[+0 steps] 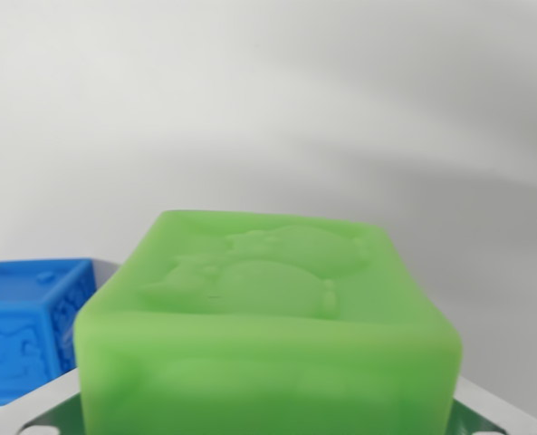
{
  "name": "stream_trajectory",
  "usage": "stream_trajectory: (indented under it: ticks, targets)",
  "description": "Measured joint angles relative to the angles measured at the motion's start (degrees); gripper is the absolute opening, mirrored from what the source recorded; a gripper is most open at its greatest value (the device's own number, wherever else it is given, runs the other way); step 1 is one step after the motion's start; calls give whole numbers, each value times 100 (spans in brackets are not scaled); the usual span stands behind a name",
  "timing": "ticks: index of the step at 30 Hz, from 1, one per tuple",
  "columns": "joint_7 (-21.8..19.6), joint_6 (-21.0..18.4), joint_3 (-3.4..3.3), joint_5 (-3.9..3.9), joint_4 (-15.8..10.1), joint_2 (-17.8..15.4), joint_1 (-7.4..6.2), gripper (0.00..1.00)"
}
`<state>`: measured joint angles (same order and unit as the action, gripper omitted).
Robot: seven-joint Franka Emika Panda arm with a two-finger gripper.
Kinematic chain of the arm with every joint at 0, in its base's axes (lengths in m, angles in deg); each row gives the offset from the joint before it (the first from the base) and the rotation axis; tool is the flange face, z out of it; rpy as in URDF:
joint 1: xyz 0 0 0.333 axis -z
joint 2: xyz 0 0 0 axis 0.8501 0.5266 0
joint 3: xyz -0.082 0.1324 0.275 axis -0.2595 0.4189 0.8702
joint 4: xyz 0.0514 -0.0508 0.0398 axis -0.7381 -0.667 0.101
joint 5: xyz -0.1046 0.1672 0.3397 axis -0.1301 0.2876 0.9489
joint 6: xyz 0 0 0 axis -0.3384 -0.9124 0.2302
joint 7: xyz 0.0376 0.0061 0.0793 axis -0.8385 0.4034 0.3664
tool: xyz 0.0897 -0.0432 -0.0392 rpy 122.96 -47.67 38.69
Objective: Stack cube
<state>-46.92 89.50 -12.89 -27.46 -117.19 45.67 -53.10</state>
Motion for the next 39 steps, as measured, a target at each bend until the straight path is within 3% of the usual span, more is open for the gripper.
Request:
stream_trajectory:
  ticks: [39]
  targets:
    - [-750,-37,28,-29,-987,-1058,-534,0]
